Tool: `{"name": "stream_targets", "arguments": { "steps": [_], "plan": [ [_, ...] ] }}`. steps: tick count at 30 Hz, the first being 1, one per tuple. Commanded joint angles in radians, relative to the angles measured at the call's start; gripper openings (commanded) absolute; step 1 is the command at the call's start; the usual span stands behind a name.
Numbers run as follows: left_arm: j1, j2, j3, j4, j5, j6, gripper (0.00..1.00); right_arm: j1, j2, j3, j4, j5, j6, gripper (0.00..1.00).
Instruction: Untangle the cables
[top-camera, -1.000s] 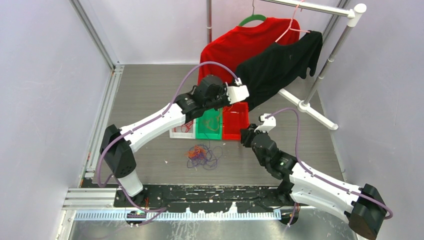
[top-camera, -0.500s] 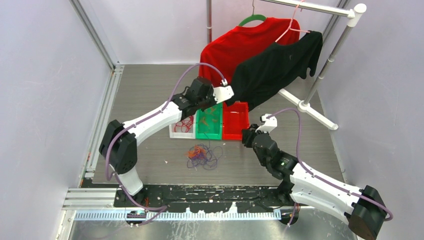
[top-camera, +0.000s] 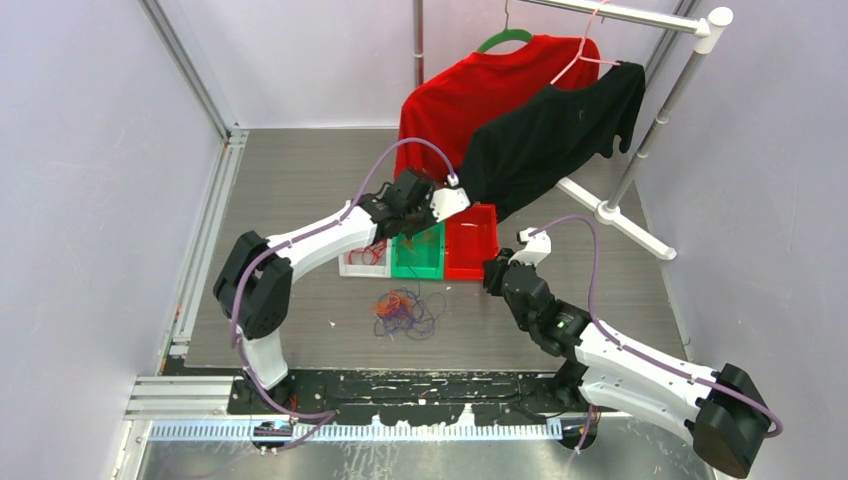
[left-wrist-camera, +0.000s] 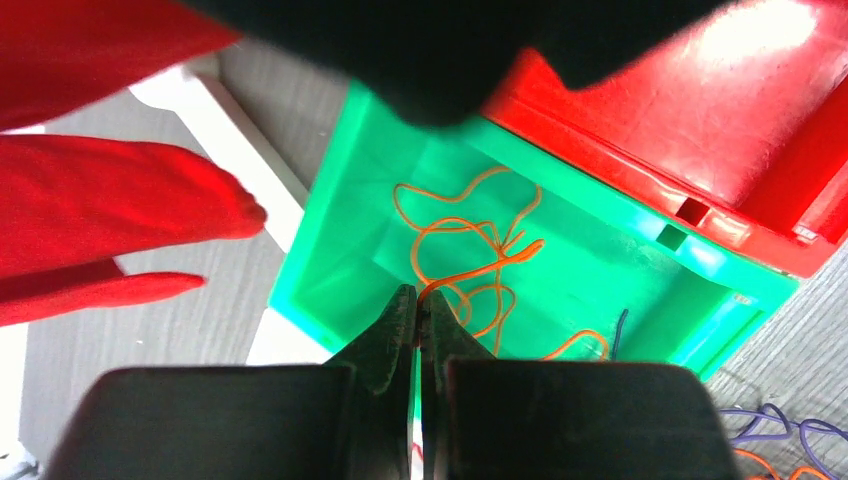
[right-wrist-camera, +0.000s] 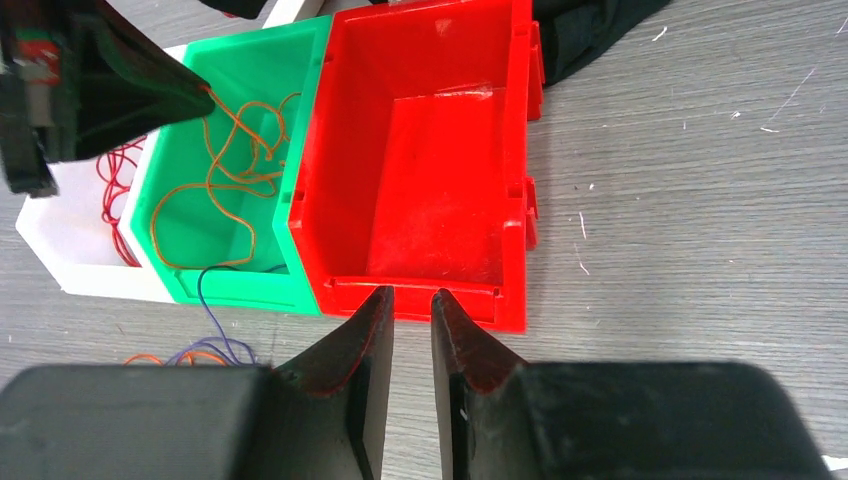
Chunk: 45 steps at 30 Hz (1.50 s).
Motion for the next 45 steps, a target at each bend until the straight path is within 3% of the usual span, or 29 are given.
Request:
{"name": "stream_targets", "arguments": {
  "steps": [1,6,8,10,13,15,18,22,25,31,35,39,43,45],
  "plan": [
    [0.016,0.038,0.04,-0.009,0.011,-0.021,0.0,-0.007,-0.012,0.013,0.024,0.01,0.018,0.26],
    [0.064,0.088,0.088,0.011,0.04,0.048,0.0,-0.008,-0.018,0.016,0.007,0.009,0.02,0.25],
    [0.074,0.101,0.109,-0.016,0.074,0.051,0.05,-0.008,-0.016,0.019,0.004,0.011,0.023,0.25],
    [0.085,0.107,0.143,-0.068,0.129,0.037,0.2,-0.008,-0.012,0.023,-0.001,0.009,0.027,0.25],
    [0.115,0.121,0.246,-0.236,0.253,0.019,0.6,-0.008,-0.008,0.03,-0.009,0.008,0.03,0.25],
    [0.134,0.121,0.303,-0.344,0.324,0.044,0.74,-0.01,-0.003,0.035,-0.007,0.01,0.031,0.25],
    [0.166,0.098,0.375,-0.44,0.398,0.04,0.86,-0.01,0.015,0.052,-0.009,0.004,0.026,0.25],
    [0.205,0.063,0.503,-0.614,0.483,0.014,0.93,-0.01,0.038,0.061,0.027,-0.055,-0.005,0.27],
    [0.208,0.028,0.558,-0.746,0.469,0.012,0.96,-0.009,0.088,0.069,0.072,-0.13,-0.004,0.32],
    [0.237,-0.213,0.335,-0.759,0.497,-0.047,1.0,0.024,0.295,0.125,0.128,-0.254,0.052,0.39],
    [0.269,-0.352,0.184,-0.75,0.507,-0.095,1.0,0.042,0.424,0.111,0.258,-0.36,0.093,0.47],
    [0.304,-0.418,0.123,-0.764,0.527,-0.125,1.0,0.042,0.532,0.108,0.367,-0.456,0.137,0.5],
    [0.31,-0.42,0.107,-0.803,0.515,-0.128,1.0,0.043,0.572,0.094,0.424,-0.516,0.176,0.49],
    [0.31,-0.42,0.093,-0.809,0.503,-0.122,1.0,0.043,0.568,0.084,0.42,-0.517,0.186,0.4]
  ]
}}
